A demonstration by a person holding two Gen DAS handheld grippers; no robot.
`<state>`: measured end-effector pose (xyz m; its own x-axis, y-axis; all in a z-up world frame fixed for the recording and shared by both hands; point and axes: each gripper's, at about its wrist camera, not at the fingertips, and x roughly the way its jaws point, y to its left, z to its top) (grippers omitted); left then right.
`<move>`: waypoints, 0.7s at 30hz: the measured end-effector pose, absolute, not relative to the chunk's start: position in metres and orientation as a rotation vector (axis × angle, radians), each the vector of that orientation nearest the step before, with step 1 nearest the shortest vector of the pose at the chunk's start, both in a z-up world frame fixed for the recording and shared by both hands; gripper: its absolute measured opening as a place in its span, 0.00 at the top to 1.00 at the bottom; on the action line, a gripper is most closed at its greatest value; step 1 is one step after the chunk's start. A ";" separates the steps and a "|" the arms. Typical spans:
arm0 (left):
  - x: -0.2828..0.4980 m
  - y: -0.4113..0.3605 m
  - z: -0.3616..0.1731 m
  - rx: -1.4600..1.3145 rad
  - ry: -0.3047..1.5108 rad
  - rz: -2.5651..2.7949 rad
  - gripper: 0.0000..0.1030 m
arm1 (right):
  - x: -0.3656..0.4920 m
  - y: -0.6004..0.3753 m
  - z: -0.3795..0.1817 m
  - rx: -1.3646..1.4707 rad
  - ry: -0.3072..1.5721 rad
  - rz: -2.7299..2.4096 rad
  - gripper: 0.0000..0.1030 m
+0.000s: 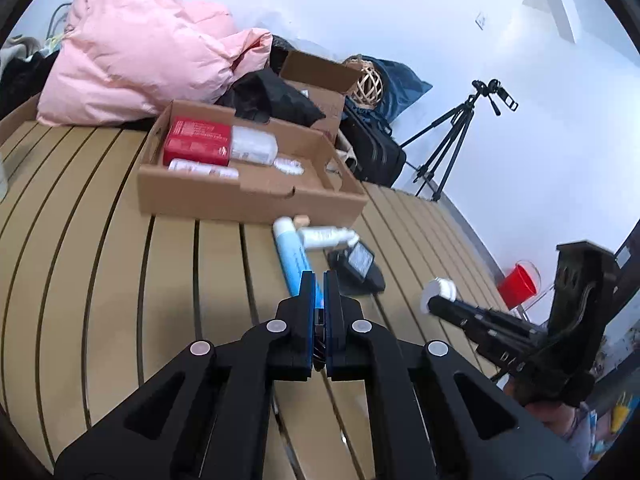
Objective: Organize objects
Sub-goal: 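Grasp the white screw cap with the right tool while the left tool grasps the black cable, then carry cap and cable over the tray and open both tools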
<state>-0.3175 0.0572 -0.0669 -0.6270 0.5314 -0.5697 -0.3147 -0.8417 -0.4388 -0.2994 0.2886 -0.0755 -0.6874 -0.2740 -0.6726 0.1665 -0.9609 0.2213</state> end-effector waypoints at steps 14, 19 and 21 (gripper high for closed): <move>-0.578 0.119 -0.052 -1.310 -0.312 2.453 1.00 | -0.543 0.265 -0.049 1.200 -0.097 -2.565 0.89; -0.624 0.116 -0.085 -1.494 -0.249 2.526 0.81 | -0.645 0.267 -0.075 1.380 -0.102 -2.556 0.89; -0.625 0.111 -0.090 -1.499 -0.219 2.540 0.46 | -0.673 0.272 -0.094 1.472 -0.155 -2.531 0.84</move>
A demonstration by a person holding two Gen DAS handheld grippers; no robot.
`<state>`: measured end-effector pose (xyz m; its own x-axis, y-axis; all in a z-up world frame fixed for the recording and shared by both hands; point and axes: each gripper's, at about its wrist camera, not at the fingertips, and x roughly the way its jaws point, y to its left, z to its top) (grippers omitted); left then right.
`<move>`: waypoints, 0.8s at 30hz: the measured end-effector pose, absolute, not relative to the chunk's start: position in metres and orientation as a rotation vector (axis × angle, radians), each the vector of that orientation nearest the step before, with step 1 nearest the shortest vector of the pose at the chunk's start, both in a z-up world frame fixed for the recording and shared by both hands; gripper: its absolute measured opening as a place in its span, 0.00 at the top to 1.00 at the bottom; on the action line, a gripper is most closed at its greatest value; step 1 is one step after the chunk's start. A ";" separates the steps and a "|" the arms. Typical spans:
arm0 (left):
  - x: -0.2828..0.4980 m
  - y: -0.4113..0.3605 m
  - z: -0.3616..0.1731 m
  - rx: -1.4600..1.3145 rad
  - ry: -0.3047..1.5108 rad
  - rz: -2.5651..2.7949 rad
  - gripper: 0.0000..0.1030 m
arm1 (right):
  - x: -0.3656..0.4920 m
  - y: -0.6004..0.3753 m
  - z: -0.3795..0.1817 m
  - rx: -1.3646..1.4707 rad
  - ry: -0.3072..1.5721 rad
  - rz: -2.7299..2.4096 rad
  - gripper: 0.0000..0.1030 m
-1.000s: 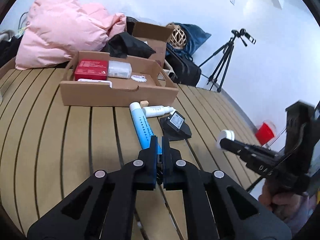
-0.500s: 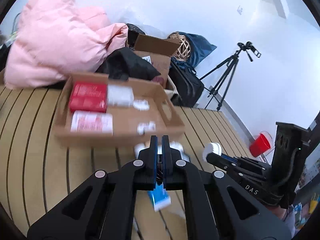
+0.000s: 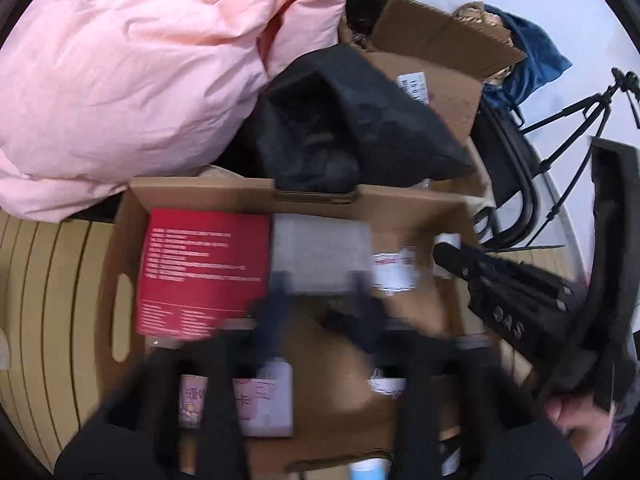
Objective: Organize objects
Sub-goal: 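Carry cap and cable over the tray and open both tools, then withdraw both tools from the tray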
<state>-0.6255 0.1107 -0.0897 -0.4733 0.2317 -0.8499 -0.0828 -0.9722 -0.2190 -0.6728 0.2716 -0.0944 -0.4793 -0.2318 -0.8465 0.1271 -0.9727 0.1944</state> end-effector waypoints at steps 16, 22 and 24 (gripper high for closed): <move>-0.507 0.068 -0.009 -1.293 0.029 2.647 0.00 | -0.607 0.265 -0.047 1.356 0.051 -2.607 0.00; -0.393 0.051 -0.005 -1.202 0.119 2.720 0.00 | -0.497 0.263 -0.015 1.277 0.075 -2.609 0.00; -0.347 0.045 -0.008 -1.163 0.093 2.732 0.00 | -0.445 0.263 -0.006 1.203 0.047 -2.614 0.00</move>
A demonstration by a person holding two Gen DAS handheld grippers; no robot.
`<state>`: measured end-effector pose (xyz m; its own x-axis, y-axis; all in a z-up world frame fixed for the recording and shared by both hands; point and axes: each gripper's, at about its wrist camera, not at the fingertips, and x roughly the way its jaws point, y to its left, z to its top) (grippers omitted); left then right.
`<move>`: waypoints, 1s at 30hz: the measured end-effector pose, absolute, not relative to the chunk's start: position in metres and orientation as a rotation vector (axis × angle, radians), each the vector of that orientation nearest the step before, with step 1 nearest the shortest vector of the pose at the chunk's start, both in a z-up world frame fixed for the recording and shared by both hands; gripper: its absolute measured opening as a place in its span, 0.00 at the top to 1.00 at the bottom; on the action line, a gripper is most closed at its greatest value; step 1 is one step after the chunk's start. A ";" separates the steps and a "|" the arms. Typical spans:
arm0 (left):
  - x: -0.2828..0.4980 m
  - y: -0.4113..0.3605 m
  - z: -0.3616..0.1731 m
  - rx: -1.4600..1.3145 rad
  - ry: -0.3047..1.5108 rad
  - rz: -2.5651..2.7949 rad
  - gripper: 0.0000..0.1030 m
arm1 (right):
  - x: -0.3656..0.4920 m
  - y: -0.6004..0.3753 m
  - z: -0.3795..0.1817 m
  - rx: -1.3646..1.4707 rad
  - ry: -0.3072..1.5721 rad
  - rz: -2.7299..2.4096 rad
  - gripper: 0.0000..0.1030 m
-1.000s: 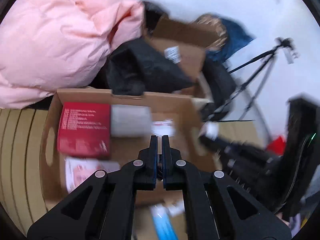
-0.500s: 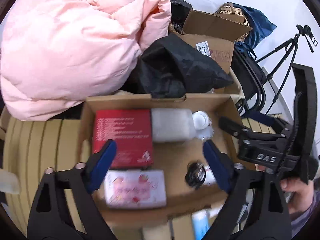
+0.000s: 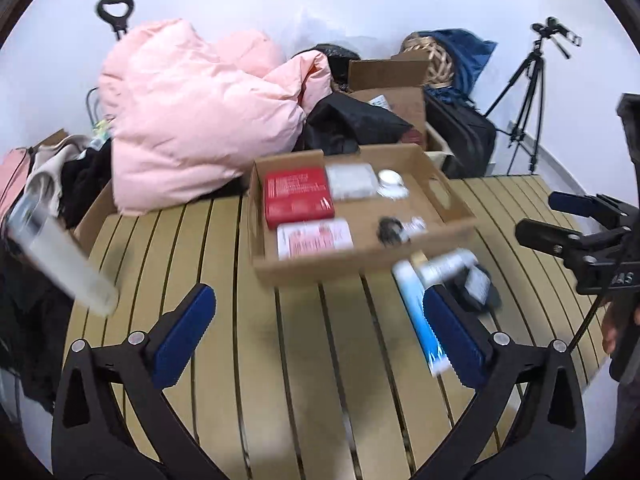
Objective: Organize objects
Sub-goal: 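Withdraw both tools from the tray, then grasp the blue cream tube with the left tool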
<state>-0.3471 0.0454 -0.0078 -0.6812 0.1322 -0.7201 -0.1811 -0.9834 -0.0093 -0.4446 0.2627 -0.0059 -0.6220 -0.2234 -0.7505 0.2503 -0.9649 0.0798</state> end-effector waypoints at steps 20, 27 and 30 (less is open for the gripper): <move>-0.192 0.017 -0.063 -1.314 -0.134 2.711 0.00 | -0.195 0.245 -0.075 1.211 -0.024 -2.639 0.00; -0.209 0.024 -0.081 -1.355 -0.141 2.686 0.00 | -0.206 0.254 -0.080 1.206 -0.094 -2.647 0.00; -0.229 0.037 -0.087 -1.274 -0.140 2.702 0.00 | -0.219 0.262 -0.085 1.192 -0.118 -2.677 0.00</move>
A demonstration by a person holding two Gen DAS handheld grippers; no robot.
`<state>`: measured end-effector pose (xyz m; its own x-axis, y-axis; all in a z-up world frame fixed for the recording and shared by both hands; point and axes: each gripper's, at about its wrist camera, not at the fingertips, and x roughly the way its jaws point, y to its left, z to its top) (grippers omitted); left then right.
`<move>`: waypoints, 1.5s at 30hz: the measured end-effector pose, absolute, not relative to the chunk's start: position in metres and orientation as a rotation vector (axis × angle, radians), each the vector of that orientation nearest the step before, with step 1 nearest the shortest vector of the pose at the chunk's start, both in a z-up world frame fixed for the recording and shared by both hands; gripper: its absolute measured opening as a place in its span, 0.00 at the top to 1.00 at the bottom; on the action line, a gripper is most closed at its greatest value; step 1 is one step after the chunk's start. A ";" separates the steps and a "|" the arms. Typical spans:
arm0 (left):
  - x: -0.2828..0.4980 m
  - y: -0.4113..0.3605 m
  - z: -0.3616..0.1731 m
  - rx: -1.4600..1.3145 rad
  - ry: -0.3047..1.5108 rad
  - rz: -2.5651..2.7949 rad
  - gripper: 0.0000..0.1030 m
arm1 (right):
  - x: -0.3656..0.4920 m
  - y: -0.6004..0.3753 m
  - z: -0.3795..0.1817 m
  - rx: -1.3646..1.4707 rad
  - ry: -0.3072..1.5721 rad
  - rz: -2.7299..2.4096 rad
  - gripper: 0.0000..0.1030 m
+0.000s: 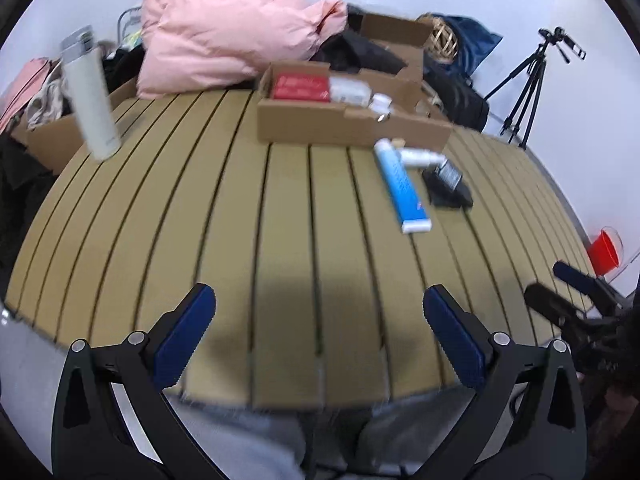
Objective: Organize objects
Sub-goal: 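Grasp the blue cream tube with the left tool, then grasp the white spray bottle with the right tool while the left tool holds the tube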
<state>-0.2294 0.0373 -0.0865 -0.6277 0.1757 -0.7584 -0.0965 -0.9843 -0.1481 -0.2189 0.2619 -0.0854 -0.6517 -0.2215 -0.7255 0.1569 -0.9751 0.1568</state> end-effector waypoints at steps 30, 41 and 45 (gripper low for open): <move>-0.417 0.110 -0.170 -1.427 -0.107 2.565 0.75 | -0.383 0.301 -0.108 1.190 -0.229 -2.737 0.01; -0.415 0.020 -0.127 -1.379 -0.418 2.686 0.75 | -0.456 0.261 -0.131 1.255 -0.129 -2.542 0.22; -0.421 0.022 -0.132 -1.419 -0.436 2.645 0.75 | -0.480 0.253 -0.152 1.411 -0.183 -2.616 0.31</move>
